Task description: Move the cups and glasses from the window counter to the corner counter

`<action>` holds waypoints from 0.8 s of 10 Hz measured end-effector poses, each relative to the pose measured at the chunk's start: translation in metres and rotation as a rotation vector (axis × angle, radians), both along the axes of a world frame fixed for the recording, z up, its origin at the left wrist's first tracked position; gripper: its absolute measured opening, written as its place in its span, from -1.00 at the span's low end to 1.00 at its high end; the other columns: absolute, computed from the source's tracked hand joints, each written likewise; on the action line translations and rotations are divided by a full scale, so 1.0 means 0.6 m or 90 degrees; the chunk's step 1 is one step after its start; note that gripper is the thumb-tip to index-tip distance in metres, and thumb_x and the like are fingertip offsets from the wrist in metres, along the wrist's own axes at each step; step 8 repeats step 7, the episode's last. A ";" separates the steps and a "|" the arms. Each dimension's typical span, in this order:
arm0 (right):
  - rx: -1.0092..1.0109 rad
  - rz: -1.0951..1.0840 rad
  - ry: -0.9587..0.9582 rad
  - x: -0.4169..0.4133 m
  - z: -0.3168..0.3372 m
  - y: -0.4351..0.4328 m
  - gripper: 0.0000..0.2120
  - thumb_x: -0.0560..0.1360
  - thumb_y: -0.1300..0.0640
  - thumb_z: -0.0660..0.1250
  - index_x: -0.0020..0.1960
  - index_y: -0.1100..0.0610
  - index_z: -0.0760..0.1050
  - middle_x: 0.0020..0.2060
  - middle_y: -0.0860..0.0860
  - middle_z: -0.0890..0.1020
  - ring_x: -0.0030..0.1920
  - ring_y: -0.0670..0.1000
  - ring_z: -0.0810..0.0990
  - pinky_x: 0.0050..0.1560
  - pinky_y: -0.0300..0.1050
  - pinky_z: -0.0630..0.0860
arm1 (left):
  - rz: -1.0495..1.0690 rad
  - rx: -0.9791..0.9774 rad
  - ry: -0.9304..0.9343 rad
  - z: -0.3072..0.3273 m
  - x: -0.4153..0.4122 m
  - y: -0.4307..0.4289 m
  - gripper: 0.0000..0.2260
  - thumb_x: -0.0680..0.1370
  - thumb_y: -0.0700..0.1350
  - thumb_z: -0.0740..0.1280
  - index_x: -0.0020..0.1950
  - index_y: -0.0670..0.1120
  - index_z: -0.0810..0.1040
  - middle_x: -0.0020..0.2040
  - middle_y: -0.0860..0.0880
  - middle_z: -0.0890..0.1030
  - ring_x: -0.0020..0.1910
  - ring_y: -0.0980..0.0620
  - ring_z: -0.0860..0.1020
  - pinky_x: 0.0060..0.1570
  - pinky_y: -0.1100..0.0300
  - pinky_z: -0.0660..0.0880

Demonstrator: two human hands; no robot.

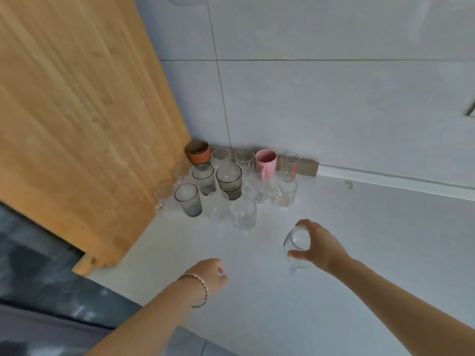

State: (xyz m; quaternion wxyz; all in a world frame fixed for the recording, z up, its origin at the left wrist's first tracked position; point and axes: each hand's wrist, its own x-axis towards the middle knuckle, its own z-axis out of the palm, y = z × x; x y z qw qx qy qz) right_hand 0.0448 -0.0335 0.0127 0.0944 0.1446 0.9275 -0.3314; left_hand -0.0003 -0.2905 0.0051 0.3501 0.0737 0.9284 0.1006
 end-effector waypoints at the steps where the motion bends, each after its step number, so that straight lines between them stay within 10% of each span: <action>1: -0.015 0.011 -0.010 -0.110 -0.020 -0.011 -0.35 0.31 -0.02 0.52 0.30 0.06 0.33 0.26 0.02 0.48 0.20 0.08 0.51 0.16 -0.08 0.43 | 0.024 0.015 0.000 -0.011 -0.076 -0.008 -0.80 0.57 -0.07 0.17 0.14 -0.09 0.46 0.25 -0.08 0.52 0.12 -0.02 0.50 0.17 0.14 0.45; 5: -0.002 -0.061 -0.073 -0.238 -0.078 -0.054 -0.29 0.32 0.00 0.52 0.36 0.05 0.28 0.34 0.07 0.34 0.20 0.12 0.51 0.19 -0.05 0.46 | -0.062 0.035 -0.042 -0.067 -0.233 -0.058 -0.97 0.56 -0.05 0.16 -0.05 0.03 0.37 0.06 -0.01 0.51 0.01 0.02 0.48 0.05 0.20 0.44; 8: 0.018 -0.158 -0.205 -0.209 -0.070 -0.066 0.04 0.35 -0.08 0.48 0.53 0.22 -0.12 0.44 0.13 0.28 0.42 0.12 0.33 0.36 -0.01 0.35 | -0.189 0.034 -0.060 -0.068 -0.273 -0.065 -0.97 0.54 -0.03 0.17 -0.04 0.07 0.37 0.15 0.00 0.50 0.10 0.03 0.49 0.16 0.19 0.42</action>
